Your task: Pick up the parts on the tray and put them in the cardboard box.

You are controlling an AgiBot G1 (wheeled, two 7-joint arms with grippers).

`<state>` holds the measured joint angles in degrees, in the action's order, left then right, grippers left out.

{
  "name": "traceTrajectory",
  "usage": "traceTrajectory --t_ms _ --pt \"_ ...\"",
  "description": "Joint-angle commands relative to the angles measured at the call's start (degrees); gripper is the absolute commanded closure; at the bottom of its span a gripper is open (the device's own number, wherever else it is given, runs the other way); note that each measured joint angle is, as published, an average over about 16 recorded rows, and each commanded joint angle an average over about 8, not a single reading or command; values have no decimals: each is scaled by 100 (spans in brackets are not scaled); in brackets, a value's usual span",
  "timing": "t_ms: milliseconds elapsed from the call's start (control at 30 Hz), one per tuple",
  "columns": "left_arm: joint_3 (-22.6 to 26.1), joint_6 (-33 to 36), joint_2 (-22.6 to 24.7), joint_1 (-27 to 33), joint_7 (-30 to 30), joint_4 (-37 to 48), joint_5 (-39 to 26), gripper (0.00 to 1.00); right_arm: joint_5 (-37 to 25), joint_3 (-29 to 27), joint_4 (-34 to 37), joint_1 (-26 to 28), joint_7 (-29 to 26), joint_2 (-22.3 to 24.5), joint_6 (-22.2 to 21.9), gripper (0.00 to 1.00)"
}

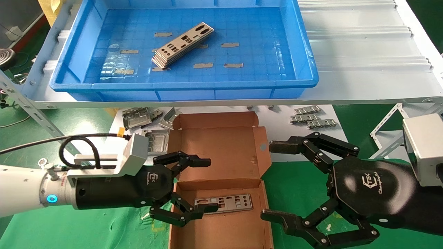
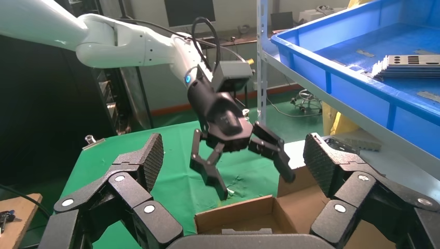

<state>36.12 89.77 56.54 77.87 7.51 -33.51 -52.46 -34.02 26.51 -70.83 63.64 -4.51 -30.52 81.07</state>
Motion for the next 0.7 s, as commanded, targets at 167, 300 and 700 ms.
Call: traceTrajectory --t_ms 167,300,700 --pt "-293 -59 -314 -238 -266 -584 154 0 0 0 0 0 0 0 0 0" --pt "-489 -99 -523 -397 -444 -975 258 0 0 0 0 0 0 0 0 0" --pt "-1074 -218 -1150 -872 -976 -2142 567 0 0 0 0 0 0 0 0 0"
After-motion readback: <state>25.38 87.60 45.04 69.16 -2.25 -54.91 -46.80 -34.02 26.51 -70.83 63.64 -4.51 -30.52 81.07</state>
